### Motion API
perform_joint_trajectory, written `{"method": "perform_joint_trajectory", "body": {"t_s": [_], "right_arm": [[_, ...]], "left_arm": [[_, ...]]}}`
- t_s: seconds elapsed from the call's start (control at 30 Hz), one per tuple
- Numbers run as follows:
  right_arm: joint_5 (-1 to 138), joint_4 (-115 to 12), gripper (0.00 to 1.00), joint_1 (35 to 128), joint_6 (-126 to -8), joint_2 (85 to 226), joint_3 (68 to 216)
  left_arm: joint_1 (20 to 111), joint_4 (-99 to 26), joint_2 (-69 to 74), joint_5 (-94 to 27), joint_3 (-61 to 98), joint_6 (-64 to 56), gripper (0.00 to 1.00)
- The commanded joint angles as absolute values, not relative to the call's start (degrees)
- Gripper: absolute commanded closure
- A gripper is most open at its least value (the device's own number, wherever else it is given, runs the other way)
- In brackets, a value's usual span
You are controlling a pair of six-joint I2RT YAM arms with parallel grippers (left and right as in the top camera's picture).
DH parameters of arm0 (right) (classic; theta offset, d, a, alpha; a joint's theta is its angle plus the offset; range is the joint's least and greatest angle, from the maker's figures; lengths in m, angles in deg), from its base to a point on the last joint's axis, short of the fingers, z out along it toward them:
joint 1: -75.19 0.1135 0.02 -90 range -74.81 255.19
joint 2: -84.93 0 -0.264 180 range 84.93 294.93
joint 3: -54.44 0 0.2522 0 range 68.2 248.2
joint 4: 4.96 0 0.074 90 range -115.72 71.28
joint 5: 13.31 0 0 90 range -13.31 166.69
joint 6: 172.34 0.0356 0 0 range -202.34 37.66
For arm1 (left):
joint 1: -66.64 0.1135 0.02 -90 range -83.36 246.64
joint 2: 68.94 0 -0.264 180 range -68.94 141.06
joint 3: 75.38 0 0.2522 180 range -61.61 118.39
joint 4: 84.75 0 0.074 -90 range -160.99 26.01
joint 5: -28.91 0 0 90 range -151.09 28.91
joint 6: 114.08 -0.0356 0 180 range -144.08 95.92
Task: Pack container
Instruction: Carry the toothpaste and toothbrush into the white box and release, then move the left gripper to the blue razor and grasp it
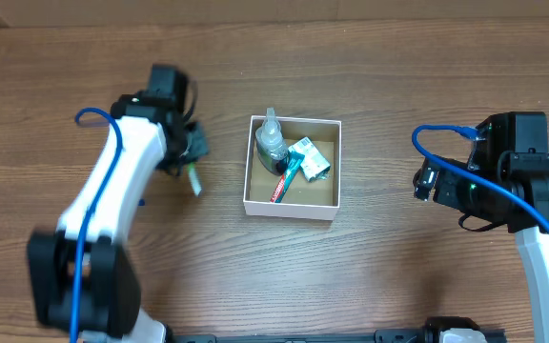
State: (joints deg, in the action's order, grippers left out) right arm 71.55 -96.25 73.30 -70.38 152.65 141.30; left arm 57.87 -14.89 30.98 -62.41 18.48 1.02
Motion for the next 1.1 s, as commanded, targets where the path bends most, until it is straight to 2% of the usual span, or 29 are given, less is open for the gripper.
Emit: {"method": "perform_joint_trajectory", "body": {"t_s": [0.0,0.1,0.23,0.3,0.43,0.5,0.57,0.63,0.7,0.8,0.87,0.9,0.97,1.0,1.07], "right_arm": [[71.4,-95.7,0.00,73.1,-70.6,152.2,141.3],[71.4,-95.7,0.00,73.1,-70.6,152.2,141.3],[71.4,-95.6,0.00,73.1,-70.6,152.5,141.2],[71.4,-95.6,0.00,73.1,-70.6,152.9,140.9],[71.4,-95.6,0.00,73.1,-70.6,153.4,140.9],[71.4,-95.5,0.00,73.1,-70.6,153.4,140.9],[71.4,-95.6,0.00,73.1,-70.6,153.4,140.9],[71.4,-95.6,0.00,73.1,-70.6,153.4,140.9],[71.5,-95.6,0.00,73.1,-70.7,153.4,140.9],[71.5,-95.5,0.00,73.1,-70.7,153.4,140.9],[71.5,-95.5,0.00,73.1,-70.9,153.4,140.9],[71.5,-95.4,0.00,73.1,-70.9,153.4,140.9],[71.5,-95.3,0.00,73.1,-70.9,153.4,140.9],[71.5,-95.3,0.00,73.1,-70.9,153.4,140.9],[71.5,-95.3,0.00,73.1,-70.9,153.4,140.9]], "left_arm": [[46.2,-16.2,21.5,-69.4,20.9,-0.3,0.96],[35.7,-17.9,22.7,-70.7,20.7,-1.5,0.96],[28.1,-23.0,29.2,-70.5,20.7,-6.0,0.96],[26.5,-25.5,32.4,-70.8,20.7,-11.7,0.96],[26.9,-28.4,35.6,-70.7,20.7,-15.6,0.95],[26.9,-28.0,36.7,-69.7,20.7,-16.4,0.70],[26.9,-27.1,36.8,-68.5,20.7,-16.4,0.56],[26.9,-26.0,36.7,-68.5,20.8,-16.4,0.52],[26.9,-23.1,35.4,-68.6,21.7,-14.7,0.57],[26.9,-15.9,26.9,-72.6,26.4,-9.3,0.55],[28.6,-10.8,20.6,-78.9,27.9,-1.7,0.53],[32.2,-6.3,16.4,-83.0,27.9,4.9,0.41],[42.4,-0.7,12.5,-84.3,27.4,12.3,0.11],[47.9,0.7,11.9,-83.5,27.1,14.3,0.02],[61.8,0.7,12.4,-77.5,24.9,17.7,0.00]]}}
